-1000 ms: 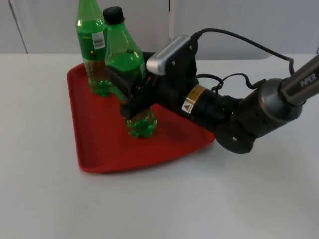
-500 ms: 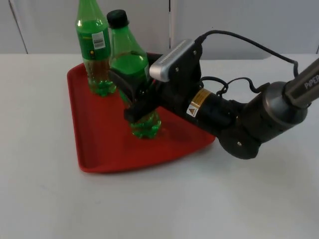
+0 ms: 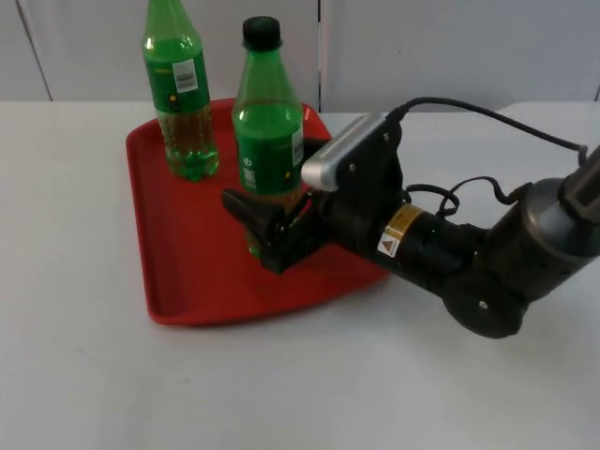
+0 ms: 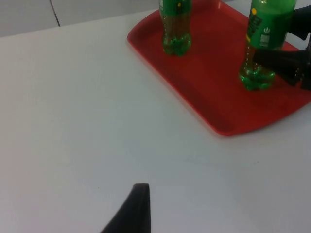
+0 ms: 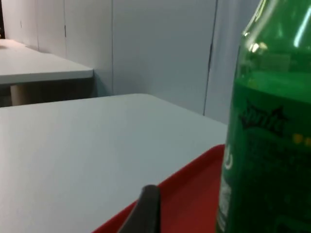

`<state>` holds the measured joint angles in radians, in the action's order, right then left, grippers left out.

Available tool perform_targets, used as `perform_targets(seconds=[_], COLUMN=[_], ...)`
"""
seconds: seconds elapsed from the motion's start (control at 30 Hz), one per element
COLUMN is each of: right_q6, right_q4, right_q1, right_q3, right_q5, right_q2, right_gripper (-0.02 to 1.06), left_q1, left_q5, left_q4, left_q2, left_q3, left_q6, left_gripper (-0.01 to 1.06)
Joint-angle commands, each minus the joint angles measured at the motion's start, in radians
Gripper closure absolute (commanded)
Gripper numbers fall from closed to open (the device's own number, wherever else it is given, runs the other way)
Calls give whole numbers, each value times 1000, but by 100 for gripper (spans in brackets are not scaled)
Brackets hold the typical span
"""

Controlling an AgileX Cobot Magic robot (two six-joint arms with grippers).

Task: Place the bottle upright on the tray.

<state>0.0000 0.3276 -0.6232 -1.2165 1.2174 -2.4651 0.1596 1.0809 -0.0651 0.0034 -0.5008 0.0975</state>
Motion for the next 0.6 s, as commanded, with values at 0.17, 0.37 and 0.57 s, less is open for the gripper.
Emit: perform_targets(seconds=[0.17, 0.37, 0.57], right_q6=[-8, 27, 105], right_q4=[0, -30, -30], right_q1=[2, 2, 0], right_q3=[178, 254, 324], right_q5=[4, -38, -155], right_q2=[122, 199, 283], right_gripper=[19, 19, 19], left_q1=[1, 1, 1], left_q5=[-5, -5, -5], left_q4=[2, 2, 2], left_q2=[-3, -3, -3], left_q3=[5, 5, 5], left_q6=[-5, -5, -5], left_gripper=[0, 0, 0])
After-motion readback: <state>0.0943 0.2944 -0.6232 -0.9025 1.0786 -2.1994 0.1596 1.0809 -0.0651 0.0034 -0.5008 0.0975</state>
